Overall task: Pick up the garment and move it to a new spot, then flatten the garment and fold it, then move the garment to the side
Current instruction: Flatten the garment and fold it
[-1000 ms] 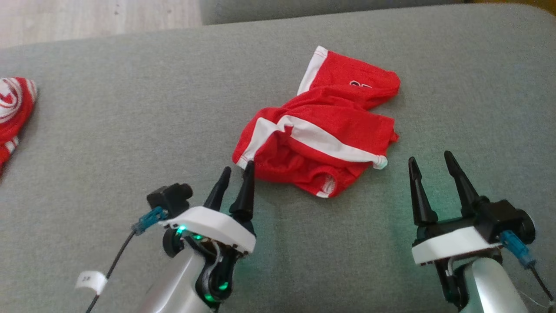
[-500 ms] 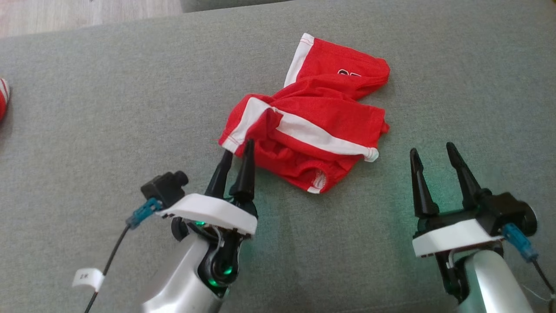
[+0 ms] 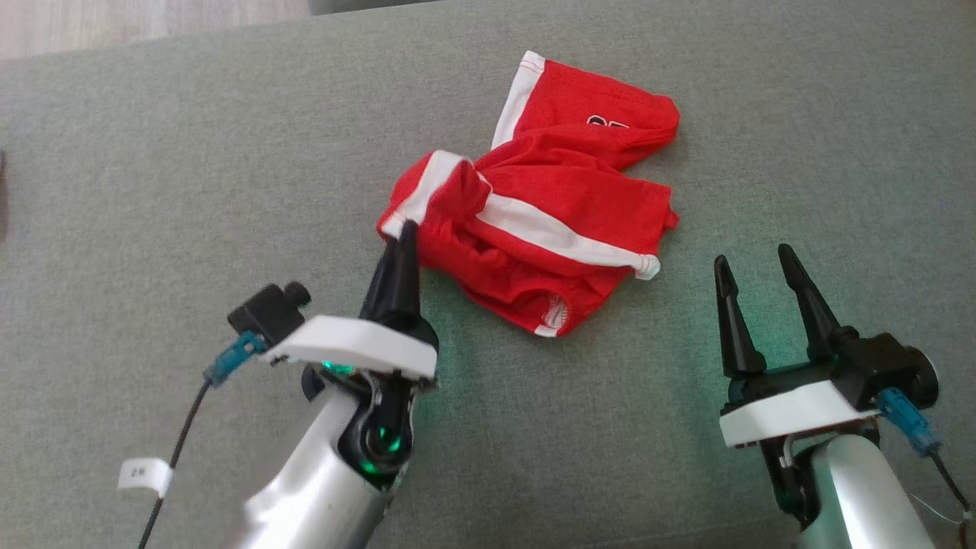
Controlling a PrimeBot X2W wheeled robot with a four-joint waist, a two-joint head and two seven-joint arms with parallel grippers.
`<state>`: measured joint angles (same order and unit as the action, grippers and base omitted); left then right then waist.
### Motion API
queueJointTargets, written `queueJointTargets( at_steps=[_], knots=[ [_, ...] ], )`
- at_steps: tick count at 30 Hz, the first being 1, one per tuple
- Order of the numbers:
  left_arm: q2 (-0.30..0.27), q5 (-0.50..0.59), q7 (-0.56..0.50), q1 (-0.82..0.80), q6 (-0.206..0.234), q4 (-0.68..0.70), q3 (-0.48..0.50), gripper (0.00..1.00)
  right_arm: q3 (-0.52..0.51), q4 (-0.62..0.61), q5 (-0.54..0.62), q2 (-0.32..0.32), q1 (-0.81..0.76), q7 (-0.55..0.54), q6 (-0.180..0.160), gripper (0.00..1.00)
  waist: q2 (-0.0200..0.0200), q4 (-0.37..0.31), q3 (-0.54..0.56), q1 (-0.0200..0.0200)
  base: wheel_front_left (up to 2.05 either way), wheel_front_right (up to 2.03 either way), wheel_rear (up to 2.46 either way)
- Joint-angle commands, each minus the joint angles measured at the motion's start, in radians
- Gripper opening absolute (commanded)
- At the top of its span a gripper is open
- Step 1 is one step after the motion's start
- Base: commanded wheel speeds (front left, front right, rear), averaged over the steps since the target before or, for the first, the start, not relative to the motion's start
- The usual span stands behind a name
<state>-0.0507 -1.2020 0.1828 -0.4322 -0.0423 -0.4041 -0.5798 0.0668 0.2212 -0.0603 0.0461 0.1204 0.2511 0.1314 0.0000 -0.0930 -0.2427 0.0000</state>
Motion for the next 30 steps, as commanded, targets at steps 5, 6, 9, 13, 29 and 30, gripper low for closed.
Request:
queueJointTargets(
  at_steps=[5,6,9,13,29,30],
  knots=[
    [0.0,0.014,0.041,-0.079,0.006,-0.007,0.024,0.0,0.042,-0.024,-0.002,0.004,0.039,0.011,-0.001,1.0,0.0,-0.006,-0.004,0.0,0.0,0.0,0.0],
    [-0.003,0.033,0.046,-0.083,0.007,-0.013,0.017,0.0,0.051,-0.015,-0.004,0.004,0.041,0.011,-0.001,1.0,0.0,-0.005,-0.004,0.0,0.0,0.0,0.0],
    [-0.011,0.084,0.059,-0.081,0.011,-0.024,0.002,0.0,0.073,0.022,-0.024,0.004,0.05,0.011,-0.001,1.0,0.0,-0.001,0.0,0.0,0.0,0.0,0.0],
    [-0.015,0.133,0.069,-0.06,0.012,-0.021,-0.016,0.0,0.107,0.093,-0.09,0.004,0.07,-0.008,-0.001,1.0,0.0,0.015,0.006,0.0,0.0,0.0,0.0],
    [-0.012,0.169,0.075,-0.008,0.022,0.024,-0.031,0.0,0.238,0.298,-0.335,0.004,0.2,-0.078,-0.001,1.0,0.0,0.055,0.002,0.0,0.0,0.0,0.0],
    [-0.014,0.17,0.075,-0.006,0.022,0.026,-0.031,0.0,0.245,0.304,-0.349,0.004,0.209,-0.078,-0.001,1.0,0.0,0.055,0.001,0.0,0.0,0.0,0.0]
  ],
)
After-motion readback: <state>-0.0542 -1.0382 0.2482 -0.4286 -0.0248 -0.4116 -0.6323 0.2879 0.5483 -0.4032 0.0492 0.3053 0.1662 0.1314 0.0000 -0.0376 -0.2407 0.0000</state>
